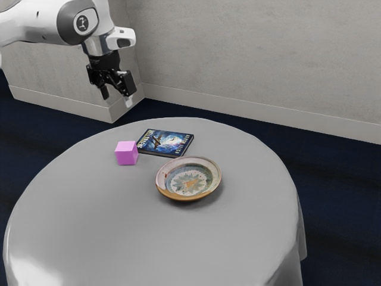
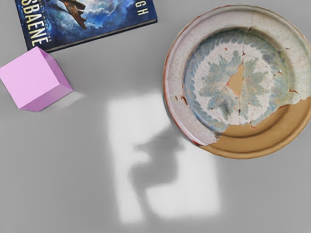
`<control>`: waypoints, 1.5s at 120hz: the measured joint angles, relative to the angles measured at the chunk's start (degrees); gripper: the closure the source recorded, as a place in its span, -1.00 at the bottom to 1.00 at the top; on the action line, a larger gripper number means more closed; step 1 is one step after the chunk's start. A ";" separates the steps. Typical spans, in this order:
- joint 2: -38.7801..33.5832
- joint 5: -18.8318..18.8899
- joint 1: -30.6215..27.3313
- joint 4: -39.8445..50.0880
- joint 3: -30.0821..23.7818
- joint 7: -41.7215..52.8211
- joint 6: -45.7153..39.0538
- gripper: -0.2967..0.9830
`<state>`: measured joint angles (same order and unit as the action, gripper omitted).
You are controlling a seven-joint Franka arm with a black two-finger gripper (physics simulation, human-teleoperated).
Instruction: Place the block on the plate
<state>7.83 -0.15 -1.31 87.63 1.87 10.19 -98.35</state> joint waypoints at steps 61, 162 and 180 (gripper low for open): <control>5.07 -1.79 -0.42 -2.46 6.11 -0.20 -0.13 -0.54; 39.32 -13.05 -3.44 -26.81 14.16 -8.86 -4.77 -0.54; 41.21 -13.16 -3.44 -26.95 14.54 -10.11 -6.80 -0.54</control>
<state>49.04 -13.31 -4.75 60.68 16.41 0.08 -105.14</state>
